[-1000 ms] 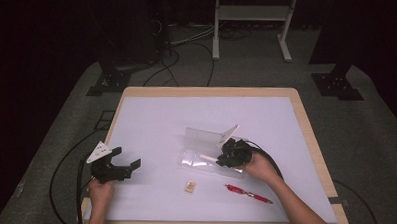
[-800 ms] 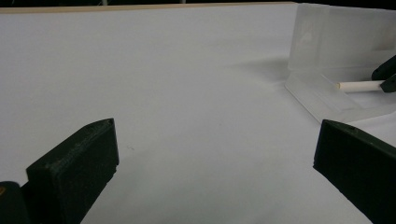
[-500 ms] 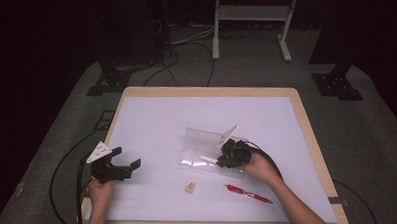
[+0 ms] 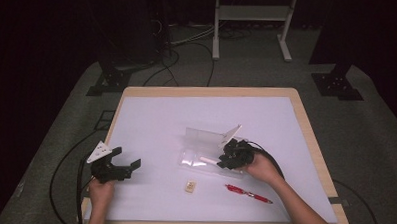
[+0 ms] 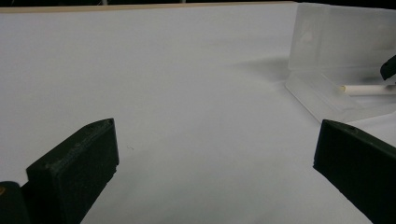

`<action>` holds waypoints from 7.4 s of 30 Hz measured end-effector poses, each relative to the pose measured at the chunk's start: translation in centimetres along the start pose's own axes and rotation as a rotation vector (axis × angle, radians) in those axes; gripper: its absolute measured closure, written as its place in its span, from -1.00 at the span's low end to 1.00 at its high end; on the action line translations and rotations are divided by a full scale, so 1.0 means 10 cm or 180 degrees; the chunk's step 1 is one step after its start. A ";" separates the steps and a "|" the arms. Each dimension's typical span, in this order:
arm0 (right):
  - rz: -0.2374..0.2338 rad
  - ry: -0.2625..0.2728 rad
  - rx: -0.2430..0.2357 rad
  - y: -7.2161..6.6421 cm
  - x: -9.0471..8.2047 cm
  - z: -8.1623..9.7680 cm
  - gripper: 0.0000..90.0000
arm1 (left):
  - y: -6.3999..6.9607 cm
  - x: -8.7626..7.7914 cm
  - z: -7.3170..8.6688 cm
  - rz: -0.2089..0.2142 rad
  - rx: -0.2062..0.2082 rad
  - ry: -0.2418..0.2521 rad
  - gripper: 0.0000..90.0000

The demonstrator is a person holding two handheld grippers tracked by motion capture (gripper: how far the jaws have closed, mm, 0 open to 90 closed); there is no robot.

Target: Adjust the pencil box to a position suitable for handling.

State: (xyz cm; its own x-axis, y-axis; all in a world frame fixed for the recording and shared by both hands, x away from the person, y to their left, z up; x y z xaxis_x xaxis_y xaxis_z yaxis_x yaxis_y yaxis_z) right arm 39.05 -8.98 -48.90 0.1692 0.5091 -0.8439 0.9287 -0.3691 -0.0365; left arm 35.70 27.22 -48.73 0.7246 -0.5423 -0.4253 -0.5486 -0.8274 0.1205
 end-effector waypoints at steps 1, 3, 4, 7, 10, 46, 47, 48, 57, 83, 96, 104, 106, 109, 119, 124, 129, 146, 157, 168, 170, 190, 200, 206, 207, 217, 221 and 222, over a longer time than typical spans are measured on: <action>0.0002 0.0013 0.0003 0.00 -0.02 0.00 0.53 | 0.00 0.00 0.00 -0.0002 0.0001 0.0000 -1.00; 0.0004 0.0028 0.0010 -0.01 -0.04 0.02 0.52 | 0.00 0.00 0.00 -0.0002 0.0002 0.0007 -1.00; 0.0014 0.0030 -0.0002 -0.01 -0.05 0.02 0.51 | 0.00 0.00 0.00 -0.0003 0.0003 0.0002 -1.00; 0.0012 0.0068 0.0020 -0.02 -0.10 0.04 0.49 | 0.00 0.00 0.00 -0.0003 0.0003 0.0009 -1.00; 0.0006 0.0089 0.0036 -0.03 -0.14 0.06 0.48 | 0.00 0.00 0.00 -0.0004 0.0003 0.0001 -1.00; 0.0035 0.0215 0.0112 -0.32 -0.51 0.51 0.32 | 0.01 0.00 0.00 -0.0024 0.0008 -0.0009 -1.00; 0.0041 0.0222 0.0100 -0.32 -0.52 0.52 0.32 | 0.01 0.00 0.00 -0.0025 0.0019 -0.0010 -1.00; 0.0041 0.0222 0.0100 -0.32 -0.52 0.52 0.32 | 0.01 0.00 0.00 -0.0025 0.0019 -0.0010 -1.00; 0.0022 0.0219 0.0069 -0.47 -0.55 0.63 0.33 | 0.00 0.00 0.00 -0.0021 0.0021 -0.0012 -1.00; -0.0042 0.0091 0.0120 -0.59 -0.45 0.96 0.60 | 0.00 0.00 0.00 -0.0024 0.0018 -0.0011 -1.00; -0.0022 0.0079 0.0118 -0.58 -0.41 1.00 0.73 | 0.00 0.00 0.00 -0.0022 0.0015 -0.0006 -1.00; 0.0008 0.0051 0.0076 -0.59 -0.42 1.00 0.75 | 0.00 -0.01 0.00 -0.0023 0.0011 -0.0005 -1.00; 0.0034 0.0064 0.0034 -0.59 -0.43 0.99 0.76 | 0.00 -0.01 0.00 -0.0022 0.0009 -0.0002 -1.00; 0.0054 0.0074 0.0039 -0.59 -0.46 0.96 0.75 | 0.01 -0.01 0.00 -0.0022 0.0012 -0.0005 -1.00; 0.0120 0.0200 -0.0006 -0.54 -0.59 0.80 0.76 | 0.01 -0.01 0.00 -0.0025 0.0015 -0.0008 -1.00; 0.0162 0.0219 -0.0067 -0.50 -0.64 0.66 0.76 | 0.00 -0.01 0.00 -0.0026 0.0016 -0.0002 -1.00; 0.0191 0.0243 -0.0092 -0.44 -0.66 0.53 0.76 | 0.01 -0.01 0.00 -0.0024 0.0002 0.0000 -1.00; 0.0265 0.0227 -0.0231 -0.32 -0.63 0.20 0.76 | 0.00 -0.01 0.00 -0.0014 0.0013 0.0003 -1.00; 0.0277 0.0194 -0.0224 -0.24 -0.54 0.06 0.76 | 0.00 -0.01 0.00 -0.0011 0.0007 0.0009 -1.00; 0.0264 0.0175 -0.0254 -0.19 -0.42 -0.08 0.76 | 0.00 -0.01 0.00 -0.0006 0.0012 0.0017 -1.00; 0.0260 0.0168 -0.0246 -0.18 -0.40 -0.09 0.76 | 0.00 -0.01 0.00 -0.0006 0.0007 0.0015 -1.00; 0.0217 0.0103 -0.0167 -0.07 -0.18 -0.17 0.76 | 0.00 -0.01 0.00 0.0001 0.0000 0.0029 -1.00; 0.0173 0.0041 -0.0129 -0.03 -0.06 -0.17 0.75 | 0.00 -0.01 0.00 0.0005 -0.0004 0.0028 -1.00; 0.0152 0.0004 -0.0111 -0.01 -0.01 -0.16 0.75 | 0.00 -0.01 0.00 0.0003 -0.0003 0.0035 -1.00; 0.0148 -0.0002 -0.0109 0.00 0.00 -0.16 0.76 | 0.00 -0.01 0.00 0.0003 -0.0005 0.0035 -1.00; 0.0117 -0.0061 -0.0070 0.03 0.07 -0.14 0.75 | 0.00 -0.01 0.00 0.0008 -0.0008 0.0030 -1.00; 0.0092 -0.0089 -0.0048 0.02 0.11 -0.13 0.75 | 0.00 -0.01 0.00 0.0005 -0.0007 0.0036 -1.00; 0.0092 -0.0095 -0.0040 0.02 0.11 -0.12 0.75 | 0.00 -0.01 0.00 0.0007 -0.0005 0.0039 -1.00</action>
State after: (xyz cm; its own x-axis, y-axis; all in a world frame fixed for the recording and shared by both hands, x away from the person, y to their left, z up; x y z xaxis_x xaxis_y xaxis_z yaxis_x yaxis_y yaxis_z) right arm 39.87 -7.53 -49.18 0.1864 0.4748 -0.8601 0.9277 -0.3734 -0.0051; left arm 35.65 27.33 -48.63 0.7285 -0.5459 -0.4140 -0.5495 -0.8264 0.1228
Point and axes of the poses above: each handheld gripper's, and its own axes: x roughly forward along the jaws, z roughly out of its underside, y roughly to its right, the point moved 6 cm from there along x, roughly forward along the jaws, and after that the axes turned 1 degree about x, right-handed, at the moved point
